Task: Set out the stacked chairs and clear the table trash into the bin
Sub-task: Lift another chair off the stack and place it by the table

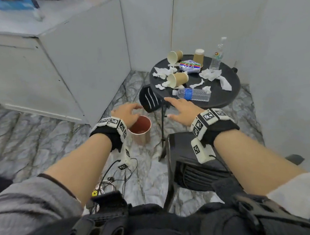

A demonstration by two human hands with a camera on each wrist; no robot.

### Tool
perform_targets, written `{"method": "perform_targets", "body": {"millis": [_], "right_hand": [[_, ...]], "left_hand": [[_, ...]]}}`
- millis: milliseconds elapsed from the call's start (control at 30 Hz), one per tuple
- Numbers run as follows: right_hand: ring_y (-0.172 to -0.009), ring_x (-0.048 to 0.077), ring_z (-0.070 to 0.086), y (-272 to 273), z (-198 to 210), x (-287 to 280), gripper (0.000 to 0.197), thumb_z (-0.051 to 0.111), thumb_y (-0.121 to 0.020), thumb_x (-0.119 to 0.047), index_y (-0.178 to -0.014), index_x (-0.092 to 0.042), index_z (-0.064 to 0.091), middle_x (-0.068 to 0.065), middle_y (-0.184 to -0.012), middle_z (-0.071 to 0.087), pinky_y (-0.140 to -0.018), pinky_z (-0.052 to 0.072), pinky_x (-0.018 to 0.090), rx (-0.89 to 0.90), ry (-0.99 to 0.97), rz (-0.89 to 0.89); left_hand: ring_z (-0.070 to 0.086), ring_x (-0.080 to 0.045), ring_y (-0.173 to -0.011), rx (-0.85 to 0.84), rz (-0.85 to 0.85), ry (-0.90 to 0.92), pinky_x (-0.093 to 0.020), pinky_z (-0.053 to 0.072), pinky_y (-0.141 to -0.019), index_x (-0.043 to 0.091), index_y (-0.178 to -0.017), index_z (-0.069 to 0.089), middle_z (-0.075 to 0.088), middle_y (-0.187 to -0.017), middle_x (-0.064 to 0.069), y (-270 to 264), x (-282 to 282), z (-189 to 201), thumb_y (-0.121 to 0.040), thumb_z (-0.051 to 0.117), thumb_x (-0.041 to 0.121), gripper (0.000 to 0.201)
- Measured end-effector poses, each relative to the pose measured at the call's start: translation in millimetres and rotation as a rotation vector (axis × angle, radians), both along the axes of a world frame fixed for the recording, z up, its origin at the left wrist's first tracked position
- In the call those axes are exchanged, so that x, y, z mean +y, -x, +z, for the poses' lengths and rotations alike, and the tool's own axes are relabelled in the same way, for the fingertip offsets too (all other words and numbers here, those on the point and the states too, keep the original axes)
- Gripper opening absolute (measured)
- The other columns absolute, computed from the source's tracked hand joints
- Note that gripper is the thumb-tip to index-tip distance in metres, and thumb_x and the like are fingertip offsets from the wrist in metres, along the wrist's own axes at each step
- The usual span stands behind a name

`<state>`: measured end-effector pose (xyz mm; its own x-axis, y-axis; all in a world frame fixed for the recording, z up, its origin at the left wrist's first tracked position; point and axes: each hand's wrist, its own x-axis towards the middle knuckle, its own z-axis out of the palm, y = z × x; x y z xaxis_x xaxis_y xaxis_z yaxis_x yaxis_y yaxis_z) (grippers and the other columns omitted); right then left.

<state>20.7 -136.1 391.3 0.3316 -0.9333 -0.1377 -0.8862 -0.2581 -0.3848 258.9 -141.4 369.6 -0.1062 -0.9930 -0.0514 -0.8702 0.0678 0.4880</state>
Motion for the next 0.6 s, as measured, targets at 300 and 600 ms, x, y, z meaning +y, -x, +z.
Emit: {"method": "perform_targets", "body": {"millis": [300,600], "right_hand": [[-0.123,0.041,0.044,-149,-49,-119,0.057,0.049,-0.093,-0.04,-0.144,-0.03,0.027,0.017,-0.137,0.043,-0.102,0.038,0.055,-0.046,-0.042,-0.089],[-0.124,0.038,0.042,-223,-84,-216,0.049,0.045,-0.095,-0.038,-0.141,-0.024,0.034,0.013,-0.139,0.042,-0.101,0.039,0.053,-0.086,-0.07,-0.192]], "left_hand": [[0.054,-0.021,-0.117,-0.097,0.096,-0.04,-0.049,0.039,-0.102,0.035,-0.117,0.058,0.061,-0.123,0.006,-156,-110,-23,-0.09,0.05,0.035,0.028],[0.052,-0.024,-0.12,-0.096,0.182,-0.053,-0.05,0.038,-0.103,0.03,-0.123,0.055,0.057,-0.127,0.0,-224,-202,-47,-0.09,0.048,0.028,0.034]]}}
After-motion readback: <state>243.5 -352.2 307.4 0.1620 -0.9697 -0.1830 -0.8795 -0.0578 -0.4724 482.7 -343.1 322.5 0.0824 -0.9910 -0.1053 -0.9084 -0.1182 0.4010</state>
